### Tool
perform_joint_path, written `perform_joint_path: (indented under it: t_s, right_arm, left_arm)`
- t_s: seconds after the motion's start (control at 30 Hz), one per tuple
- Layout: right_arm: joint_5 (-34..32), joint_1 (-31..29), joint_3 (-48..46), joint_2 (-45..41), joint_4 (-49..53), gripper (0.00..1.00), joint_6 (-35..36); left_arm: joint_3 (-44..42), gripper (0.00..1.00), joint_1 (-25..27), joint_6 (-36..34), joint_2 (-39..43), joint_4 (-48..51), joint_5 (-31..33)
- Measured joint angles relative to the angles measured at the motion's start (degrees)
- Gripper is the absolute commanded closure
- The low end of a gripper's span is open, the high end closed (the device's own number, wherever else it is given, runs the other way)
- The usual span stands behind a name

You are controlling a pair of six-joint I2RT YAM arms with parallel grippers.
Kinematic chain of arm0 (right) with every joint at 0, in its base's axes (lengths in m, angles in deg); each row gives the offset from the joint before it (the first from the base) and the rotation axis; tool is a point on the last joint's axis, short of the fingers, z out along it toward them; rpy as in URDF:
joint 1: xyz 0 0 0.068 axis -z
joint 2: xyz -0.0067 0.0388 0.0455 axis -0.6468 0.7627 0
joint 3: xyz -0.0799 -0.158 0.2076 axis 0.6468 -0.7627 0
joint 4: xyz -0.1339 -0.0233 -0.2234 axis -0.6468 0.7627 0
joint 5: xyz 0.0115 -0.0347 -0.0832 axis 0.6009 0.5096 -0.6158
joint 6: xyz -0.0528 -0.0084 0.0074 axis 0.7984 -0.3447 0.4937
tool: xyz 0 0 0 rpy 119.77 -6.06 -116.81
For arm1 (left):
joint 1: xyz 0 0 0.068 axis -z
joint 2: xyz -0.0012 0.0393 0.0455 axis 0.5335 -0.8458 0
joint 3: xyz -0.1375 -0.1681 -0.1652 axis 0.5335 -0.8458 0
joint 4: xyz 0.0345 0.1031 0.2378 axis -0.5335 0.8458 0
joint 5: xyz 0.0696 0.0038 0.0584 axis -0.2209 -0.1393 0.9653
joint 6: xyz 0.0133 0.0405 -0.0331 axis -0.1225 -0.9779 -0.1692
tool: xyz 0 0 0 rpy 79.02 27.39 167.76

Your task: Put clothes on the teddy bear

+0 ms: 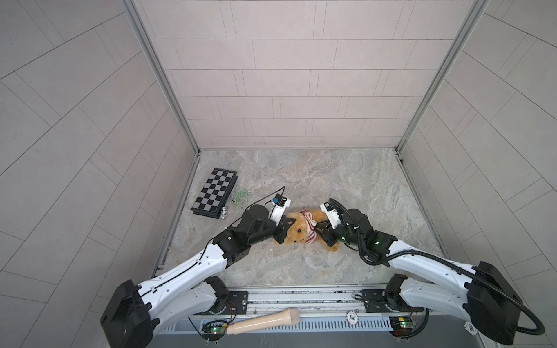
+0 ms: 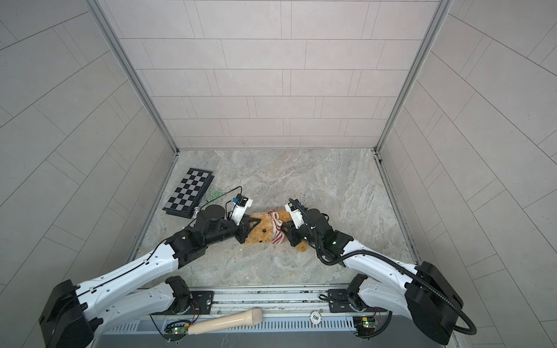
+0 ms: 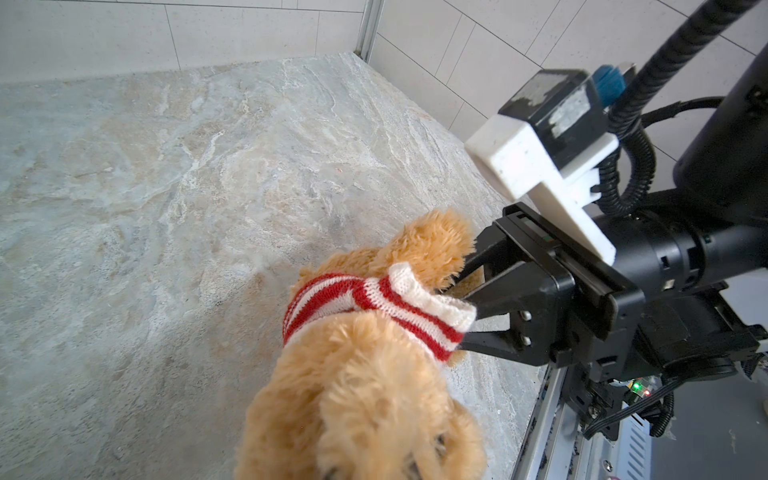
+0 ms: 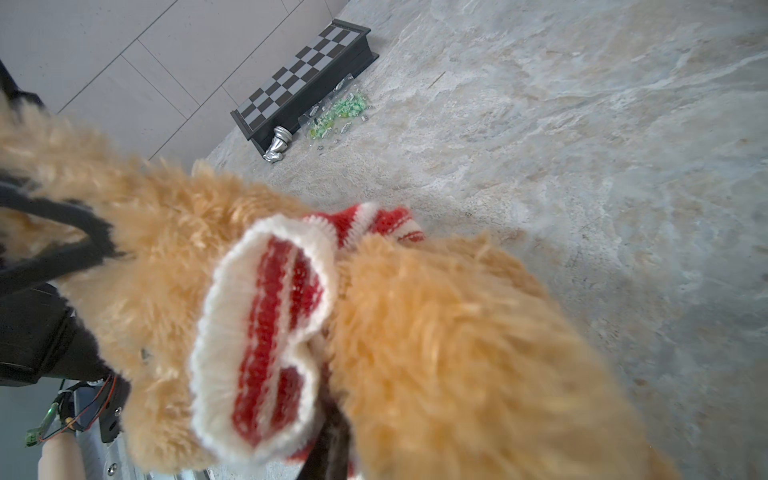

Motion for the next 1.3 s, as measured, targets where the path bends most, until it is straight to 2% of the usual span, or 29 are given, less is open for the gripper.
perform_joint_path:
  t_s: [0.1, 0.23, 0.3, 0.6, 0.87, 1.1, 1.3]
  right_arm:
    - [1.0, 0.0, 0.0, 1.1, -1.4, 0.76, -0.7]
    - [1.7, -0.2, -0.4, 1.0, -3.1, 0.65, -1.4]
    - [1.8, -0.3, -1.0, 0.3, -3.7, 0.65, -1.7]
    - [1.8, -0.4, -1.3, 0.9, -5.5, 0.81, -2.3]
    - [1.3, -0.4, -1.3, 0.4, -4.5, 1.0, -1.7]
    - [-2.4, -0.5, -1.3, -8.3, 1.4, 1.0, -0.7]
    - [-5.4, -0.4, -0.2, -14.1, 6.1, 1.0, 0.2]
  left_arm:
    - [0.0, 1.0, 0.1, 0.0, -0.1, 0.0, 0.4]
    - [0.0, 1.0, 0.1, 0.0, -0.2, 0.0, 0.5]
    - [0.0, 1.0, 0.1, 0.0, -0.2, -0.1, 0.5]
    - [0.0, 1.0, 0.3, 0.0, -0.2, -0.1, 0.5]
    - [0.0, 1.0, 0.3, -0.3, -0.1, -0.1, 0.7]
    - [0.0, 1.0, 0.6, -0.6, 1.2, -0.1, 0.8]
    - [0.0, 1.0, 5.5, -1.9, 2.4, 2.6, 4.8]
